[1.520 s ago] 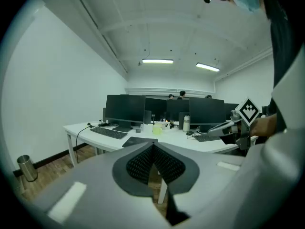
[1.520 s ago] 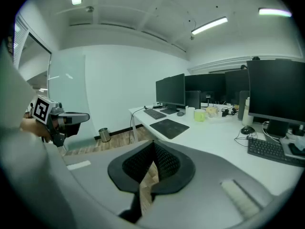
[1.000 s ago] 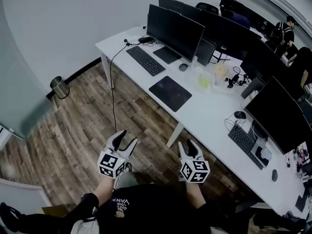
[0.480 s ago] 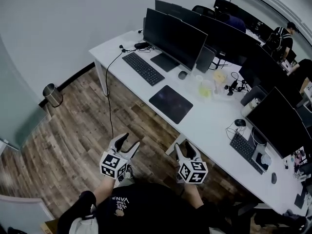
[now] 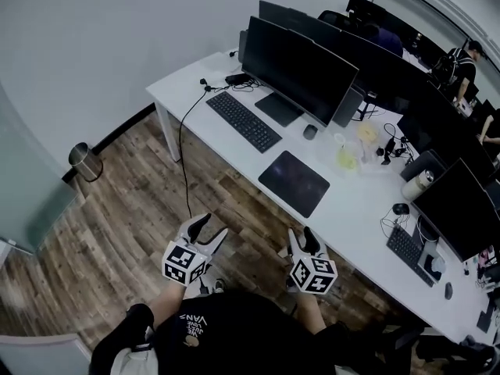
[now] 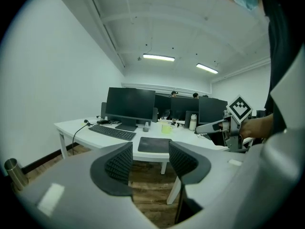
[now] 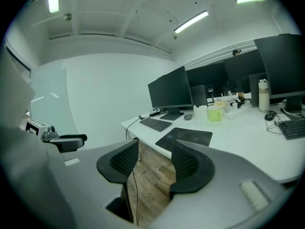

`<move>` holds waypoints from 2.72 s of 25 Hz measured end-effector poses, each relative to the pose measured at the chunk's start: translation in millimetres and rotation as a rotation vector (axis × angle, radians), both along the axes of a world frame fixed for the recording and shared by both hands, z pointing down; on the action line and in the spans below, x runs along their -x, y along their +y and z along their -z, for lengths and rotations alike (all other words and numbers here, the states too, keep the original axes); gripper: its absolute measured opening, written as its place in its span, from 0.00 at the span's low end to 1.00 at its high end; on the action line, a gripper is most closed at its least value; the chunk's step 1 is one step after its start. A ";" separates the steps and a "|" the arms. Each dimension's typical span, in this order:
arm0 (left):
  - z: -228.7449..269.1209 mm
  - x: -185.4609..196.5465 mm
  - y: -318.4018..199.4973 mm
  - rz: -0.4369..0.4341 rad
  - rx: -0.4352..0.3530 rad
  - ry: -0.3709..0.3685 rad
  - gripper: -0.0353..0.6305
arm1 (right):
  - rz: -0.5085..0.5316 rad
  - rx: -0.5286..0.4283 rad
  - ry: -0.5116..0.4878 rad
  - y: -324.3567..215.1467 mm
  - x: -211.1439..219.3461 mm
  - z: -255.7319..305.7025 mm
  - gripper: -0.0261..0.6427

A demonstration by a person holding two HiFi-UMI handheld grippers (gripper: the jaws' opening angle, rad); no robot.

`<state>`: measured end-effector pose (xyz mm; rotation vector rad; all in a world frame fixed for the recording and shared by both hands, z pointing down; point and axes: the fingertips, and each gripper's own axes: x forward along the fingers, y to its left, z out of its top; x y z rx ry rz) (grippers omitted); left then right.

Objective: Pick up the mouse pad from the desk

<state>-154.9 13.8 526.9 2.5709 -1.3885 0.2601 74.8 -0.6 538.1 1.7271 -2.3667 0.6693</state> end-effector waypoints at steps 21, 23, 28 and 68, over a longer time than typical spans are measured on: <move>-20.5 -26.0 -126.1 -0.117 0.052 0.001 0.37 | -0.123 0.074 0.018 -97.8 -36.5 -17.7 0.35; -21.5 -39.0 -139.1 -0.107 0.056 0.006 0.37 | -0.114 0.078 0.024 -113.3 -48.9 -18.0 0.35; -27.7 -69.1 -165.8 -0.078 0.072 0.011 0.37 | -0.089 0.086 0.039 -150.3 -81.2 -20.1 0.35; -132.3 -92.4 -229.4 -0.083 0.384 -0.064 0.39 | -0.042 0.448 0.263 -268.0 -162.8 -184.2 0.42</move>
